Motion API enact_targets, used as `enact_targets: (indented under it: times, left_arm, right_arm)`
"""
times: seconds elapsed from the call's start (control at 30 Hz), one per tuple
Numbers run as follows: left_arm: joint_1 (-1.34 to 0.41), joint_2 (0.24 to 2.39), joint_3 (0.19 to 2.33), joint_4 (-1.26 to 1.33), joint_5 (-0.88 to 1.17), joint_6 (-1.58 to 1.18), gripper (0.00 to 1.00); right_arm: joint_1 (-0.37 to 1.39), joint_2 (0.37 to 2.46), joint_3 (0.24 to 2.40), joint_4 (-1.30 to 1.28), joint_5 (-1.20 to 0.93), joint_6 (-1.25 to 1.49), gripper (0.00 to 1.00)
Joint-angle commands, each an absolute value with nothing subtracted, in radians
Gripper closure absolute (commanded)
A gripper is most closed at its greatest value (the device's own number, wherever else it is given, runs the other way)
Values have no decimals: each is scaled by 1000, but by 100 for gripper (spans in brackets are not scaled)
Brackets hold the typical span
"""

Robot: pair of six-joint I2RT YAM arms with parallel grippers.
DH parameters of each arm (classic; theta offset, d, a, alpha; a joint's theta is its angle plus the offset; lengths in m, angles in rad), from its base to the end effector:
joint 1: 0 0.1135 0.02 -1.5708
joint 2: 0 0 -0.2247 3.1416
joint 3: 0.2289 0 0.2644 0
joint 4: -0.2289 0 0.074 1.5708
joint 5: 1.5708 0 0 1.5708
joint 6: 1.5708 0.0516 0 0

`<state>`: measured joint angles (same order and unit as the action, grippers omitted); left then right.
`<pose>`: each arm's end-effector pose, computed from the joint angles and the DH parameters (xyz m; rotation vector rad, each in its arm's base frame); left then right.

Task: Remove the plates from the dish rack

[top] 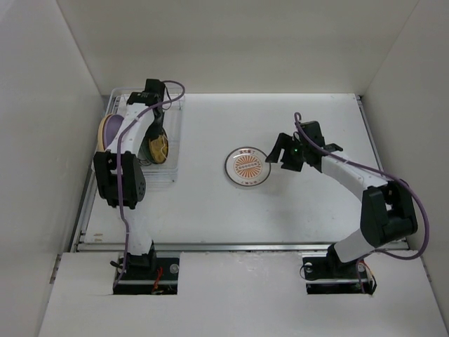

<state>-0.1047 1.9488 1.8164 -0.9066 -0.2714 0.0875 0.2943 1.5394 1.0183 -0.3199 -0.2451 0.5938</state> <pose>0.4279 -0.0311 0.2412 0.1525 2.5848 0.3472 0.3302 0.1132 0.1695 0.2564 2.4872 0.6877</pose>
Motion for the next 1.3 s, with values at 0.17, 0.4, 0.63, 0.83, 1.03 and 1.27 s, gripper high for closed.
enact_targets:
  times: [0.17, 0.4, 0.63, 0.83, 1.03, 1.27]
  left_arm:
    - [-107, 1700, 1970, -986, -158, 121, 100]
    - [-107, 1609, 1991, -1058, 16, 120, 100]
    - [-116, 1588, 1849, -1199, 633, 294, 100]
    - [-244, 1597, 1829, -1302, 795, 417, 100]
    - [-290, 1586, 1818, -1327, 793, 437, 100]
    - [-299, 1586, 1827, -1295, 717, 393, 92]
  right_arm:
    - [296, 1448, 1104, -336, -391, 500, 22]
    - [371, 1407, 1150, -314, -542, 437, 0]
    - [541, 1397, 1203, -192, -546, 428, 0]
    - [594, 1488, 1275, -155, -589, 451, 4]
    - [612, 1554, 1253, -46, -633, 532, 26]
    - [621, 1562, 1233, -25, -632, 552, 100]
